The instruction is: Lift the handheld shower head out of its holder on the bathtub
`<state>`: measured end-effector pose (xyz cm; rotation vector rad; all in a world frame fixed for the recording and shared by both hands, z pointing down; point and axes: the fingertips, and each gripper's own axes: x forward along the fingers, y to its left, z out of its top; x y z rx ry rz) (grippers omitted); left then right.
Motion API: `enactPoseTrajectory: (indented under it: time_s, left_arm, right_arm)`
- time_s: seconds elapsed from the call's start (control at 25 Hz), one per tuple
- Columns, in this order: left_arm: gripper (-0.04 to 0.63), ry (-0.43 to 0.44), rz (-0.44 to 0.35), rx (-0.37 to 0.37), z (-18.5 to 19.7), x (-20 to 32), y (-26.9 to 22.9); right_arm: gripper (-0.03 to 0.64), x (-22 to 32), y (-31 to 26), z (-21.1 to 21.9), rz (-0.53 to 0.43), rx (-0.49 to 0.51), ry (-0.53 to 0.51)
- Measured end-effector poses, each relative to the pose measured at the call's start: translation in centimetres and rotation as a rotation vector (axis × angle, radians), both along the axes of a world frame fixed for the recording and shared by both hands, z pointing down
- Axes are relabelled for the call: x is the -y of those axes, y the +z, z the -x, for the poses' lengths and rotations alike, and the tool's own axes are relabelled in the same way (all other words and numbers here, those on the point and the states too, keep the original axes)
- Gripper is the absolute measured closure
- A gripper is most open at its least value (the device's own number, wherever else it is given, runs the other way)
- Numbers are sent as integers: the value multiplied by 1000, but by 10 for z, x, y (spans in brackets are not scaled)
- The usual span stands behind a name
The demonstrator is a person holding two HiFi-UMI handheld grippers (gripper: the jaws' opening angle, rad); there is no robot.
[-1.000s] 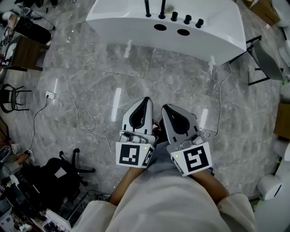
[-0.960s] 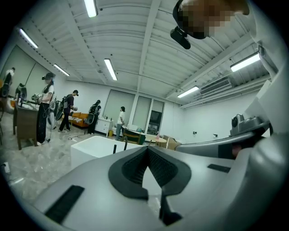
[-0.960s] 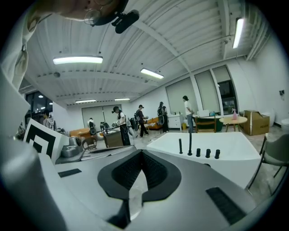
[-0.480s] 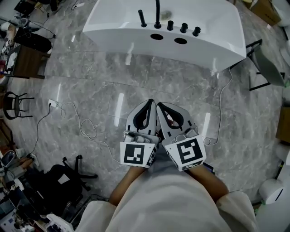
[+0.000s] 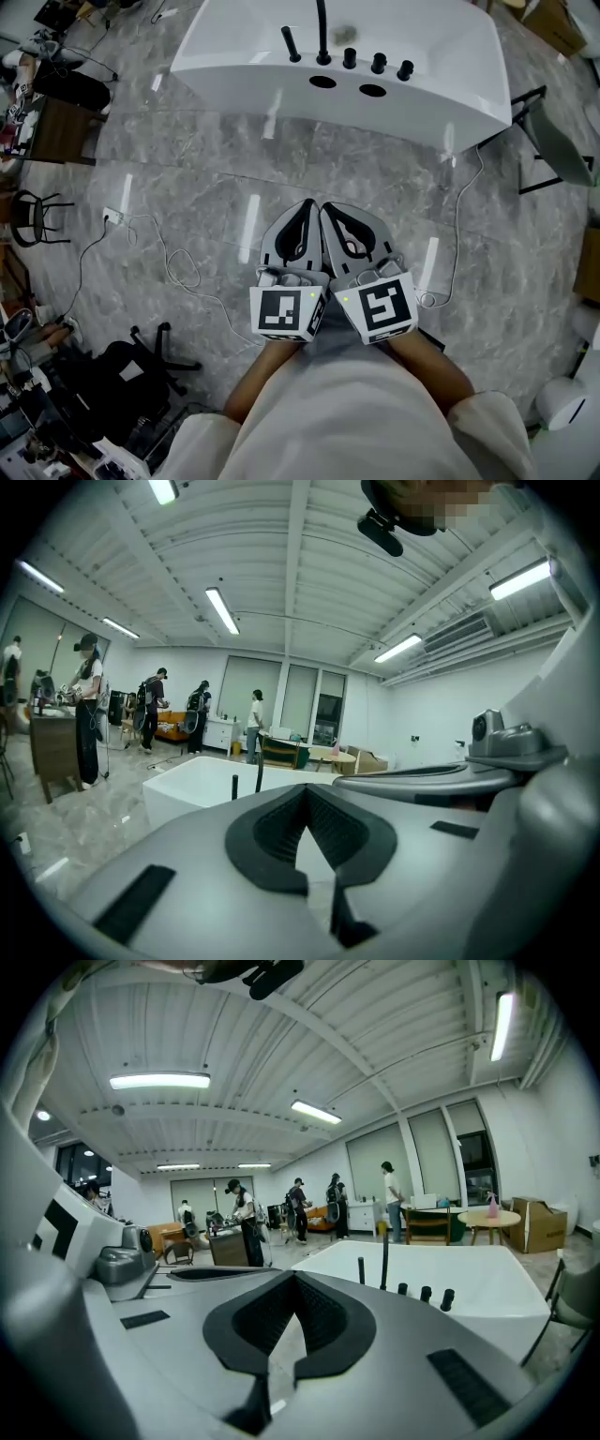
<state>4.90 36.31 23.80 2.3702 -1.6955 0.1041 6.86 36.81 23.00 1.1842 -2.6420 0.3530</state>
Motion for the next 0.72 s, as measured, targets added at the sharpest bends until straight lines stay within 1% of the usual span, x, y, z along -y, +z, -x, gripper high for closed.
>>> enactPoseTrajectory:
  time_s: [0.16, 0.28, 0.56, 0.72]
  left_arm:
    - [594, -13, 34, 0, 7, 8, 9]
    - [594, 2, 36, 0, 15, 16, 14]
    - [592, 44, 20, -23, 26, 63, 11]
    - [592, 53, 27, -23, 41, 93, 13]
  right_arm:
    - [598, 11, 8, 6, 22, 35, -4]
    - [598, 19, 16, 13, 38, 39, -13]
    - [598, 62, 17, 21, 47, 23, 23]
    - [598, 94, 18, 27, 56, 24, 53]
